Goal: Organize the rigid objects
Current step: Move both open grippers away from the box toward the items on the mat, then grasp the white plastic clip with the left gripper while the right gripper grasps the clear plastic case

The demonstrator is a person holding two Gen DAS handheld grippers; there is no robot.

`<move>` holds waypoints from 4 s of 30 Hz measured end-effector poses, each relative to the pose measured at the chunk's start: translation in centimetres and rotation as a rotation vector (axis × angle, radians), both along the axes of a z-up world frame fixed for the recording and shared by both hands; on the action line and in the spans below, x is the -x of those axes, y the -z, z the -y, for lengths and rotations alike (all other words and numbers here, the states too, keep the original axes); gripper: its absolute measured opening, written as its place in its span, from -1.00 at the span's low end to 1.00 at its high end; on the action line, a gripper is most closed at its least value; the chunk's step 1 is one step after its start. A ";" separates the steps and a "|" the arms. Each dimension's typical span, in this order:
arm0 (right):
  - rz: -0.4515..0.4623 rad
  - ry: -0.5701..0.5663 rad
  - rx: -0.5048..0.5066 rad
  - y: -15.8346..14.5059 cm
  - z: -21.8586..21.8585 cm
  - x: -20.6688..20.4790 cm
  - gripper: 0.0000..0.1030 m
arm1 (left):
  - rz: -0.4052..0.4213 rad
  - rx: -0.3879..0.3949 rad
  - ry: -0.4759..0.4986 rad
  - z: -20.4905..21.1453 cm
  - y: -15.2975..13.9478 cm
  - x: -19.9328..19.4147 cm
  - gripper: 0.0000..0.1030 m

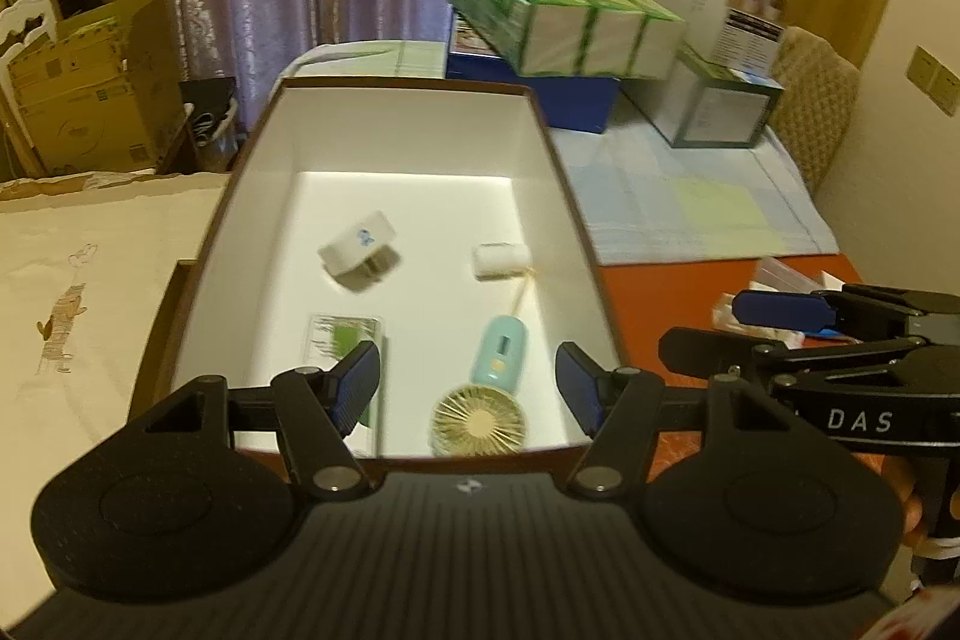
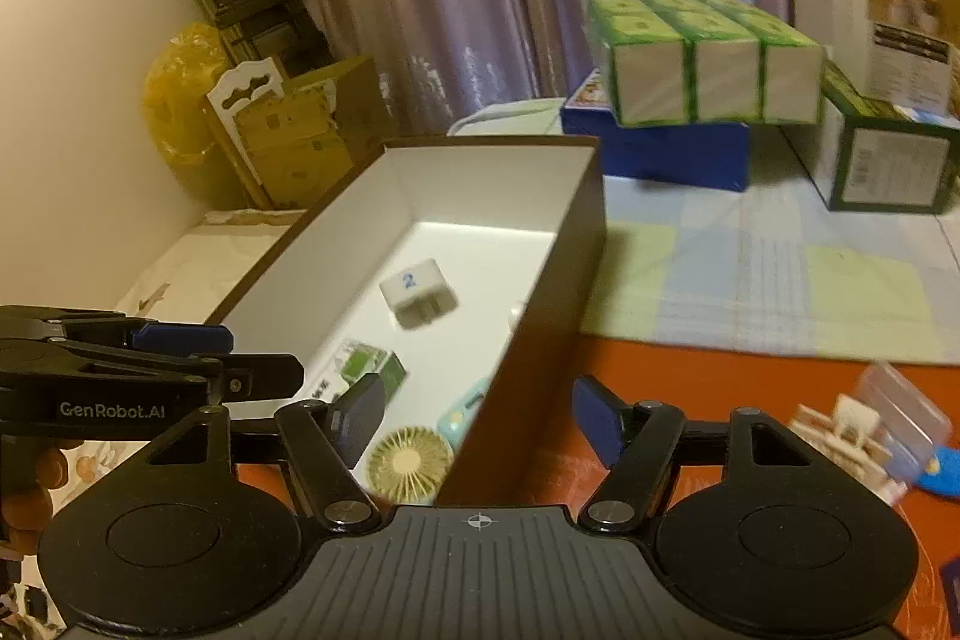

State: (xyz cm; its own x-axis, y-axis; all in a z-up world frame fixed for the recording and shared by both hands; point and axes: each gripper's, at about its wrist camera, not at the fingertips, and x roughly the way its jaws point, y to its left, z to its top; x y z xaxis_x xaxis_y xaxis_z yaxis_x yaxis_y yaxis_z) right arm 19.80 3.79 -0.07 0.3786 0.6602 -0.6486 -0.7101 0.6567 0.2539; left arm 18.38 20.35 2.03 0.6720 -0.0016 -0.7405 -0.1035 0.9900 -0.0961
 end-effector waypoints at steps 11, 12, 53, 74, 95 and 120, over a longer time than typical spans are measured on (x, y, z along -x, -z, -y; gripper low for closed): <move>-0.042 0.077 0.015 0.2 5.9 1.4 0.33 | -0.012 0.025 0.129 5.6 0.5 0.6 0.18; -0.044 0.086 0.015 0.3 6.4 1.4 0.33 | -0.013 0.026 0.140 6.1 0.5 0.5 0.18; -0.161 0.395 0.116 2.0 23.0 -3.6 0.34 | -0.087 0.044 0.380 21.8 4.0 -4.9 0.18; -0.056 0.355 0.142 4.6 23.8 -7.7 0.33 | -0.081 0.004 0.359 23.5 7.3 -10.3 0.17; 0.061 0.116 0.212 8.5 20.5 -14.9 -0.06 | -0.085 -0.009 0.342 24.8 11.7 -15.9 0.03; 0.082 -0.010 0.241 10.2 17.2 -16.8 -0.09 | -0.095 -0.040 0.218 20.6 12.6 -16.3 -0.42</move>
